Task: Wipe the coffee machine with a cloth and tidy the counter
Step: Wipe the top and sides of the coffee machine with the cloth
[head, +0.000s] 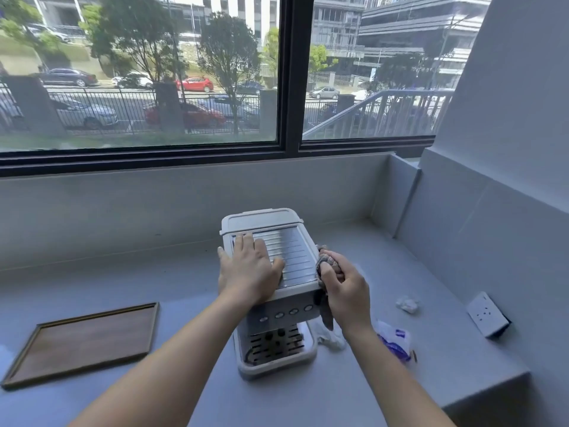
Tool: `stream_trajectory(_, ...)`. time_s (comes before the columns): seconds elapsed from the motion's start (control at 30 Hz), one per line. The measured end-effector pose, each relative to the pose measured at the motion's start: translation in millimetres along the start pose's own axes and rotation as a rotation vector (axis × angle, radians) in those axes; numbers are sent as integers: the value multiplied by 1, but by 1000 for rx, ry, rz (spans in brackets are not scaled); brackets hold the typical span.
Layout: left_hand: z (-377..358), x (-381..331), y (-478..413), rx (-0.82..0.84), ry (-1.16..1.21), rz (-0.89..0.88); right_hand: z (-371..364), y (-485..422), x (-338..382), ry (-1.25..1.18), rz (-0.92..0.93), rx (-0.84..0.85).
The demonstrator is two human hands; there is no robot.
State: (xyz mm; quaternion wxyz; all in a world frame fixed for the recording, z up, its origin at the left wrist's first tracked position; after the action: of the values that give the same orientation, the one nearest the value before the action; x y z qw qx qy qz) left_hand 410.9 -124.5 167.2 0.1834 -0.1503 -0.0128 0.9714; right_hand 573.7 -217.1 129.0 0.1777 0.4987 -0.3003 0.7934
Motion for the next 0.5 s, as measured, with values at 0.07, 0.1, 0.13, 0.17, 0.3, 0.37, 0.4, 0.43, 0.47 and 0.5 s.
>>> stream_trajectory(0.07, 0, 0, 0, -5, 8, -7, -9, 17, 0, 0, 21, -130)
stream_trajectory(0.1, -1, 0, 0, -2, 8, -6, -15, 25, 0, 11, 30, -189)
stream_trajectory(0.13, -1, 1, 0, 1, 4, -5, -21, 32, -1, 22, 39, -243)
stream_trajectory(0.17, -1, 1, 0, 0, 1, -6, -27, 38, -1, 28, 50, -289)
stream_trajectory(0.3, 1, 1, 1, -1, -1, -8, -43, 55, -2, 30, 105, -390)
stream_trajectory(0.37, 1, 1, 2, 5, -7, -10, -46, 63, -6, 64, 136, -395)
stream_trajectory(0.4, 2, 2, 2, 7, -5, -12, -47, 66, -9, 84, 141, -385)
stream_trajectory(0.43, 2, 2, 2, 7, 1, -15, -47, 70, -15, 102, 129, -365)
stream_trajectory(0.47, 2, 2, 1, 5, 12, -17, -45, 74, -22, 120, 88, -330)
stream_trajectory(0.5, 3, 3, 1, 3, 25, -17, -43, 78, -30, 140, 21, -278)
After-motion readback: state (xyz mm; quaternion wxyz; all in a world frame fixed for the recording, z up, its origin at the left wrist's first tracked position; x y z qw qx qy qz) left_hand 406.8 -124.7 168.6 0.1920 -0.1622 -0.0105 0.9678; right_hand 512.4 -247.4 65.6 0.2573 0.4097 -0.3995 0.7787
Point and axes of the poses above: each hand's wrist, its own y-axis away from the middle knuckle, its own z-axis out of the back of the hand, x = y × z, the point moved 1 cm from there along -y, towards the middle knuckle, and after that the axes turned 2 degrees about y, right-handed, at the moved point
